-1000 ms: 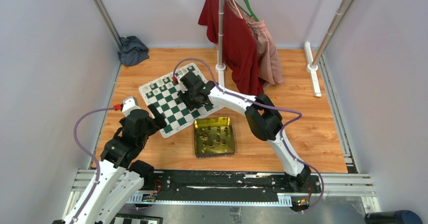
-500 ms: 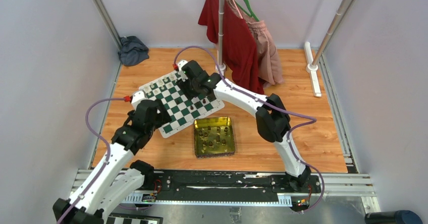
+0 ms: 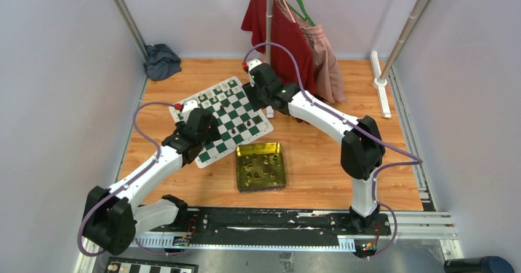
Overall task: Set up the chess pieces on the board
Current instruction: Pick up the chess piece from the chessboard.
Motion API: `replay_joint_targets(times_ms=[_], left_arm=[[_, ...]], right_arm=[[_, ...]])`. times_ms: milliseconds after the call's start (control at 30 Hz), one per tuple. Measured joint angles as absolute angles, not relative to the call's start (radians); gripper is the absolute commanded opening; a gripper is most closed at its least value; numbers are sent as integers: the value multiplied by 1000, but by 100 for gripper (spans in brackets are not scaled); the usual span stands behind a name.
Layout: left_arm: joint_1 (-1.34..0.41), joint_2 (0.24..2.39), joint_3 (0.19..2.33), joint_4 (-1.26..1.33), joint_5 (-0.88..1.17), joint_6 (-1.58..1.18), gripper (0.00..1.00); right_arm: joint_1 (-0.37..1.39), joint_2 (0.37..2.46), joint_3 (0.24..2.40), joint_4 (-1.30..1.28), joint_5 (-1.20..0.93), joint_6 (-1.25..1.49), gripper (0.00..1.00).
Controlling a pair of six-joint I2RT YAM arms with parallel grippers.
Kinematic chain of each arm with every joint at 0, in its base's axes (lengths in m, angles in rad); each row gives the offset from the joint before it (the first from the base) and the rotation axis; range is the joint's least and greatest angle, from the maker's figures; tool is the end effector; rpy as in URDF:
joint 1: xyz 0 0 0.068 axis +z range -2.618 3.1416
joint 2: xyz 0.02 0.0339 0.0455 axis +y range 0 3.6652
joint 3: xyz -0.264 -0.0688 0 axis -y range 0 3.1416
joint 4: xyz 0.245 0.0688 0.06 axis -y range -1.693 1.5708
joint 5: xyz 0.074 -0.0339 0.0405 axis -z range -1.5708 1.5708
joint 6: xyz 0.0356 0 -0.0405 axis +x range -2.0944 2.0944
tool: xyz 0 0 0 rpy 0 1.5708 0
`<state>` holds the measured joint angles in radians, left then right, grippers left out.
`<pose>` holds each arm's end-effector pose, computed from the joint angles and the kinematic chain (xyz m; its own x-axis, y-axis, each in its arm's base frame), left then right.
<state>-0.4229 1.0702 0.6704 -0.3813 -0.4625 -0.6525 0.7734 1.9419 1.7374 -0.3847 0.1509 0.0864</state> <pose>0.2049 -0.0748 0.2305 -0.5577 -0.3449 -0.7550 -0.3276 0.9272 -0.1816 0.3319 0.3165 0.3078 -0.4480 -0.3182 -0.8355 -0.5647 0.8253 -0.0115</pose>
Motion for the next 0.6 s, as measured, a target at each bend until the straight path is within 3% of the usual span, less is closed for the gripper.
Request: replay_joint_targets(times_ms=[600], left_arm=[[-469,1433,794,-173,-523,-598,81]], right_arm=[[769,1767,1523,-366,169,89,54]])
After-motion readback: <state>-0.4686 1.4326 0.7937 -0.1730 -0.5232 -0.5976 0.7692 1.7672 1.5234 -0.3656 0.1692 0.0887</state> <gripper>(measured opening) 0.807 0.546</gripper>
